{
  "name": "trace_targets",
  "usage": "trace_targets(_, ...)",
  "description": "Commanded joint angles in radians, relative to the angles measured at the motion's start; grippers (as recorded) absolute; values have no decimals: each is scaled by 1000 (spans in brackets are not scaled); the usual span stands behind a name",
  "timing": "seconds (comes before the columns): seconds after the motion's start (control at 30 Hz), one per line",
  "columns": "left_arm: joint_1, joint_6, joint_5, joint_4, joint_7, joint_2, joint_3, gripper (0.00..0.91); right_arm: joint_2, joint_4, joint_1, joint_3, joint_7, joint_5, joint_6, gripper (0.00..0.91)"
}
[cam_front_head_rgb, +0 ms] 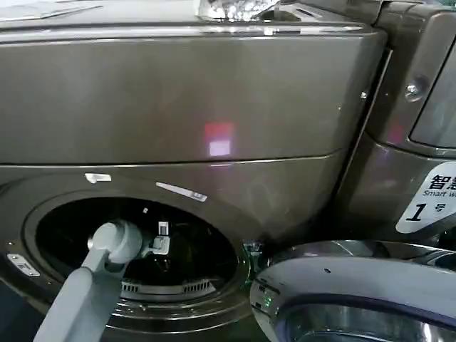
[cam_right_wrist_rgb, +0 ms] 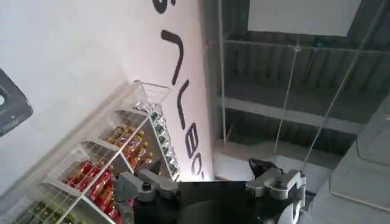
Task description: Grasp the clothes from the dryer.
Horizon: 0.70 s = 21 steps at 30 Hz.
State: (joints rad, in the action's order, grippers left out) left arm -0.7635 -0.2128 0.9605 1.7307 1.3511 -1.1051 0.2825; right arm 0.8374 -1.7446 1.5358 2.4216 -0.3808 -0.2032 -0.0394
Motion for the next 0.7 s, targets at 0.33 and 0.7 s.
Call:
trace_targets(0.33, 16, -24, -2, -76, -2, -10, -10, 907, -2, 1, -6, -9, 0, -3, 1, 907)
trace_targets(0.7, 10, -38, -25, -121, -2, -14, -4, 907, -2, 1, -15, -19, -7, -8, 8, 907)
